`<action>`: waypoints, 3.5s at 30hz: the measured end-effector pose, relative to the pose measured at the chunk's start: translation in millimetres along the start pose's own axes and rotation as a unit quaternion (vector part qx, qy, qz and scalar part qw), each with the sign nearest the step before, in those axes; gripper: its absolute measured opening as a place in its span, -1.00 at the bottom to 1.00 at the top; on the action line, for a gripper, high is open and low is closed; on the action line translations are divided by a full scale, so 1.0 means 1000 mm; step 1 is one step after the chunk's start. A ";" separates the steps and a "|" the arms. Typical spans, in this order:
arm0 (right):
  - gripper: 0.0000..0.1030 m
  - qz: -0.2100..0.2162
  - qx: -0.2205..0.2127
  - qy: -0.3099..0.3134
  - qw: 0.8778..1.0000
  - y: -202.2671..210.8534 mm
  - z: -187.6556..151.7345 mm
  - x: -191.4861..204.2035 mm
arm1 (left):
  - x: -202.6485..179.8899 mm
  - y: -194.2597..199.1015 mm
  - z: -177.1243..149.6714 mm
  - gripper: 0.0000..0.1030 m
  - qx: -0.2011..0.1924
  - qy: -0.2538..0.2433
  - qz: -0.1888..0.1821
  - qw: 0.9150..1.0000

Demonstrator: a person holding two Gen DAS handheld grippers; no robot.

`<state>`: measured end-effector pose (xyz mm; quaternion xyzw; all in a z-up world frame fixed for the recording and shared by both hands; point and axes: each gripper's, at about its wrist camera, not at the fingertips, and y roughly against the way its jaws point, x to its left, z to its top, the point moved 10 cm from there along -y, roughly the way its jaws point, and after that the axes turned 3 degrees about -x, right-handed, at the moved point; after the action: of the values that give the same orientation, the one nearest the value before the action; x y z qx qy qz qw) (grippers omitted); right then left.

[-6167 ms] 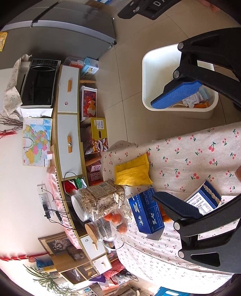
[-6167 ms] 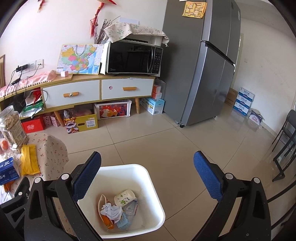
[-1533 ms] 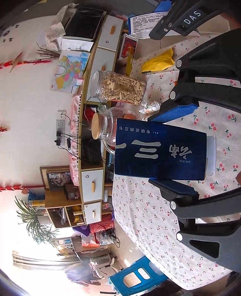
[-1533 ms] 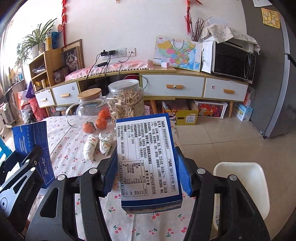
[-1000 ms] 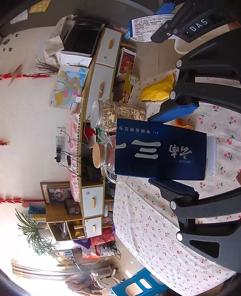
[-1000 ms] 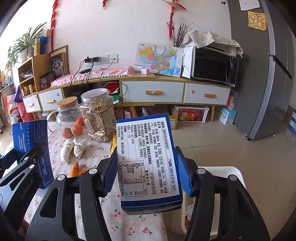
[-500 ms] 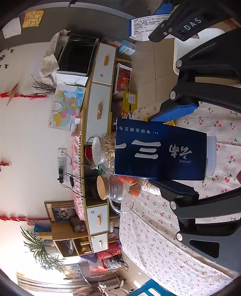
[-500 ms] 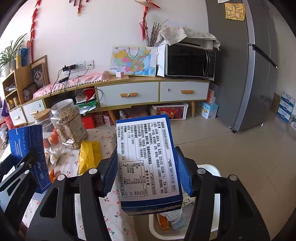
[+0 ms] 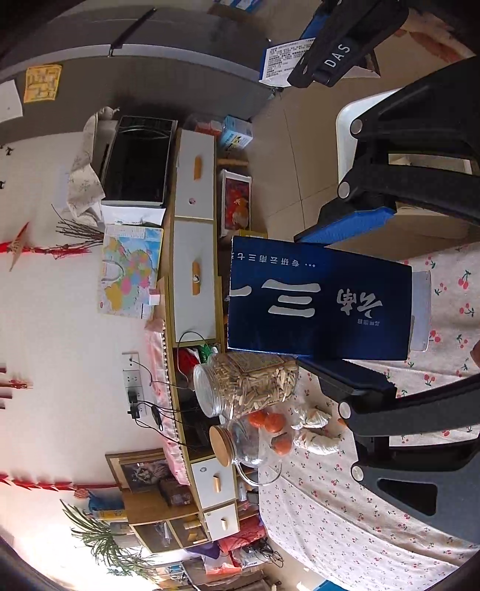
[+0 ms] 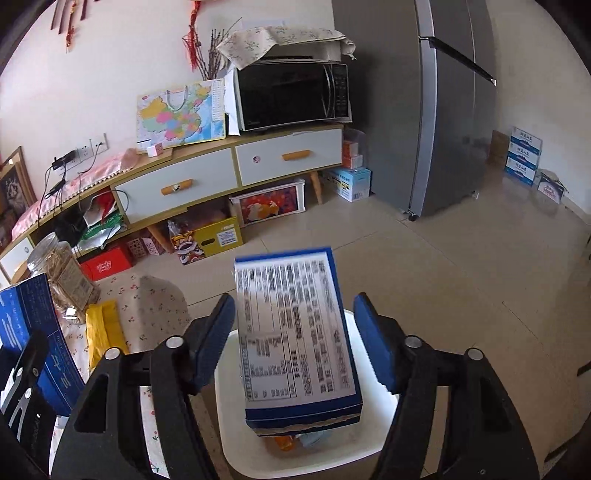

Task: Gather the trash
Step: 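Carry the blue box and printed card over the white bin and release both, then move both open tools back over the table toward the orange peel and bundles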

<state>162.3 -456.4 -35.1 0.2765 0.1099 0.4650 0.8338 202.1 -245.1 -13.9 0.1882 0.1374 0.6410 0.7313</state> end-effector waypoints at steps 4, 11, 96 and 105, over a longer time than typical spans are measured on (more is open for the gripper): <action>0.67 -0.042 -0.018 -0.031 0.998 0.003 0.010 -0.033 | -0.028 -0.001 0.005 0.13 -0.001 -0.011 -0.025 1.000; 0.84 -0.085 -0.032 -0.088 0.992 0.010 0.020 -0.080 | -0.076 -0.003 0.006 0.13 0.009 -0.024 -0.072 0.997; 0.86 0.119 0.035 0.173 0.977 0.029 -0.082 0.236 | 0.249 -0.002 -0.050 0.80 0.087 0.097 0.197 0.972; 0.86 0.190 0.095 0.232 0.949 0.019 -0.137 0.299 | 0.308 -0.004 -0.074 0.80 0.106 0.131 0.224 0.960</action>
<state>251.0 -149.0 -114.7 0.2547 0.2897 0.6536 0.6512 216.7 66.8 -69.3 0.2046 0.2532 0.7896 0.5202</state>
